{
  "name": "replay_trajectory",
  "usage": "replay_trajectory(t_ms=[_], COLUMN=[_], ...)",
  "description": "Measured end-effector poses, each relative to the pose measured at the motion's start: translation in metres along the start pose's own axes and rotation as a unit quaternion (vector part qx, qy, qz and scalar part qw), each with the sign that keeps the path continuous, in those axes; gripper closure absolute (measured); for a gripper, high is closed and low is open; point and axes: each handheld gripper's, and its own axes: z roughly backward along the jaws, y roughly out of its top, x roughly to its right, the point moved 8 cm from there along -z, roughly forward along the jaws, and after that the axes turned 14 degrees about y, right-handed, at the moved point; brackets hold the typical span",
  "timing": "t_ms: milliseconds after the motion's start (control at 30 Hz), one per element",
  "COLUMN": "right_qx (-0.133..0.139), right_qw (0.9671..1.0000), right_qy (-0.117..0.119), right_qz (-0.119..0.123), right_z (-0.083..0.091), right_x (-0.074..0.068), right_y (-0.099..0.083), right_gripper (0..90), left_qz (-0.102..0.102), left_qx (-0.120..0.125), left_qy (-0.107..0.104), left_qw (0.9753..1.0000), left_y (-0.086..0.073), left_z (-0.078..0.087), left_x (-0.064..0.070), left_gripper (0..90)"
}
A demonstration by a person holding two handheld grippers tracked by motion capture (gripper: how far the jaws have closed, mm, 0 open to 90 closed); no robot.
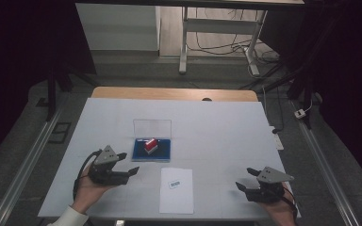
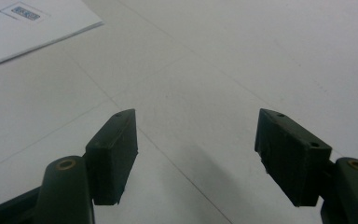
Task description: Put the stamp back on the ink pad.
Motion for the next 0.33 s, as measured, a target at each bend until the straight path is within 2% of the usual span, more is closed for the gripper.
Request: replay_trajectory(t_ms=[333], right_qx=[0.005], right_qw=[1.0], right_qy=[0.0], right_qz=[0.001], right_z=[0.0017], right_x=[0.0014], right_y=[0.001], right_gripper=[29.4], left_qz=[-0.005], left_qx=[-0.01], left_qy=[-0.004], left_qw=[0.9999], left_y=[-0.0091], left_z=[-0.0029], left_x=[0.0042], left_gripper=[28.9])
